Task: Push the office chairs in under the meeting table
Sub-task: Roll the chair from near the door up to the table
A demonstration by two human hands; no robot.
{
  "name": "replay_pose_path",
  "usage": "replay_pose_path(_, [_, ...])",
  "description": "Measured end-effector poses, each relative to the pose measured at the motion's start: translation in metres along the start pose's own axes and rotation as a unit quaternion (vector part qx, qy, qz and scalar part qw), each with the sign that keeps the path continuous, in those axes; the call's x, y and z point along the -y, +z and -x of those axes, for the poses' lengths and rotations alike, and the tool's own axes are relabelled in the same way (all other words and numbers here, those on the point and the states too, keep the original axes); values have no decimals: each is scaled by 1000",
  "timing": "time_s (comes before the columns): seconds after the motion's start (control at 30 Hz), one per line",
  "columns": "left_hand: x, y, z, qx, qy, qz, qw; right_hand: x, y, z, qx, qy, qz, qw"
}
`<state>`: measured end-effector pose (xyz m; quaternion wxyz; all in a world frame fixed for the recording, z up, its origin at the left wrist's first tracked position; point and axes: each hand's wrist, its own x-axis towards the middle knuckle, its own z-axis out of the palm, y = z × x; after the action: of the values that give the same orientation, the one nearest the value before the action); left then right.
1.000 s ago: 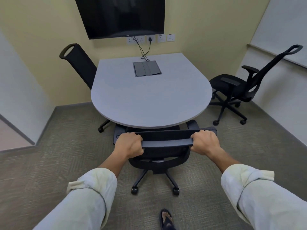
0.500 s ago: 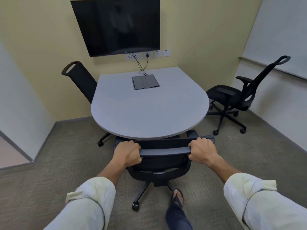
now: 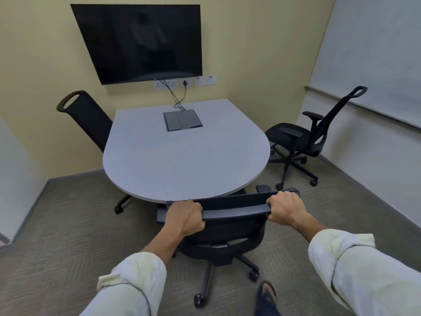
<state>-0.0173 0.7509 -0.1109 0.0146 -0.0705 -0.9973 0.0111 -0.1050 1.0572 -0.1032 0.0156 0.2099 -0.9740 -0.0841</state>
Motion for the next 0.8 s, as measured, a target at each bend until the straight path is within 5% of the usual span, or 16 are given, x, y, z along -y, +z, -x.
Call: replay_pose_path(0.8, [-81,13,-33,29,-140,-64,988,-106,20,-44,-49,-215,-59,974])
